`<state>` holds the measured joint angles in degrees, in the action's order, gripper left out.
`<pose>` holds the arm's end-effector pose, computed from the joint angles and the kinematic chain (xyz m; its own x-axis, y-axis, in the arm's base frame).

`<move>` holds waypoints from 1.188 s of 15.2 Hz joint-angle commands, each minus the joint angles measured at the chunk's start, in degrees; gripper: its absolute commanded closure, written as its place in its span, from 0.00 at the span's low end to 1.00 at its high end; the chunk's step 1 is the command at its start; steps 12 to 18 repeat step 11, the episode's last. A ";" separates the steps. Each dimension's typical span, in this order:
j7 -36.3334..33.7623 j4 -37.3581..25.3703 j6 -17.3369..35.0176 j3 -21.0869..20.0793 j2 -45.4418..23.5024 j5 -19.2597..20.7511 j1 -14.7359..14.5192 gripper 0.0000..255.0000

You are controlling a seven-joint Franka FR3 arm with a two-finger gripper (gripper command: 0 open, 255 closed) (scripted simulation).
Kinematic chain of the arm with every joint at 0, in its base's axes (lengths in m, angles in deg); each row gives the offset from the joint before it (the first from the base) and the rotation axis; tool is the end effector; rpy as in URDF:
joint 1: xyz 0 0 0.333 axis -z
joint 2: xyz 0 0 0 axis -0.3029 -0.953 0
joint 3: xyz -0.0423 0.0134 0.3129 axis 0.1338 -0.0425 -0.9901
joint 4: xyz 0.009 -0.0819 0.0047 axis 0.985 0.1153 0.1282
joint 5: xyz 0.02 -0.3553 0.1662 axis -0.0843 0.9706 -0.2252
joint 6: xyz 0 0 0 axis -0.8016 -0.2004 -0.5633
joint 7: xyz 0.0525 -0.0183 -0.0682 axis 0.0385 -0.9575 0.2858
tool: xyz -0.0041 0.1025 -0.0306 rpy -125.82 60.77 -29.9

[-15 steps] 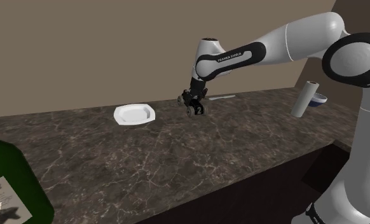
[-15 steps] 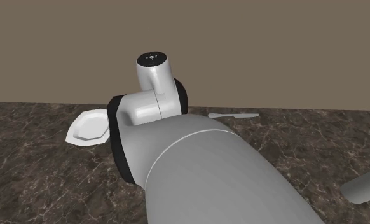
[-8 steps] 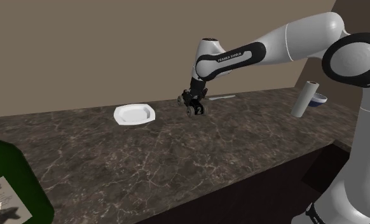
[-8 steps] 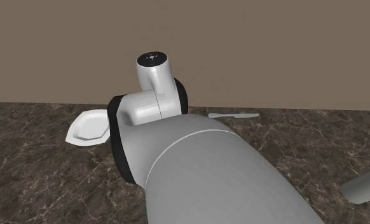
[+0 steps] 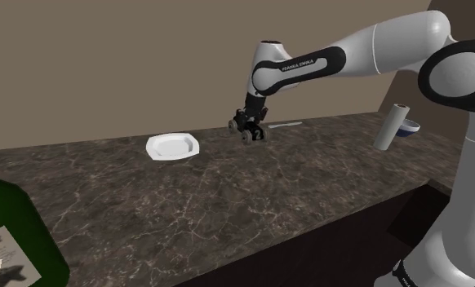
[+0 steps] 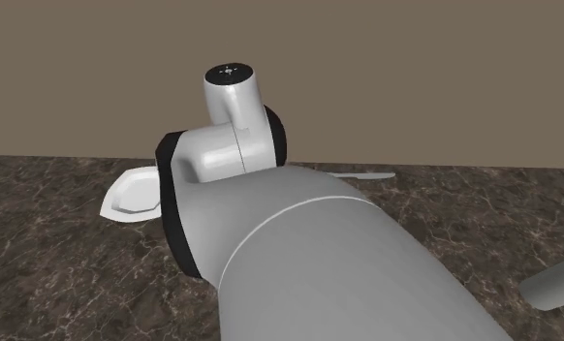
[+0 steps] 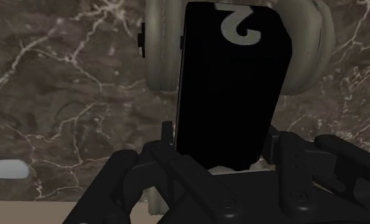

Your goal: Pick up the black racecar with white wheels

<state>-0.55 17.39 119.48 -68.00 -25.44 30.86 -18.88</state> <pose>0.6588 0.0342 0.4310 0.9789 -0.1271 0.1599 -0.1295 -0.9916 0.0045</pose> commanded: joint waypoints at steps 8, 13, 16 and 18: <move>0.30 -4.84 -6.32 -0.07 1.55 -0.22 -0.01 1.00; 0.34 -5.55 -7.16 -0.08 1.67 -0.24 -0.01 1.00; 0.34 -5.55 -7.16 -0.08 1.67 -0.24 -0.01 1.00; 0.34 -5.55 -7.16 -0.08 1.67 -0.24 -0.01 1.00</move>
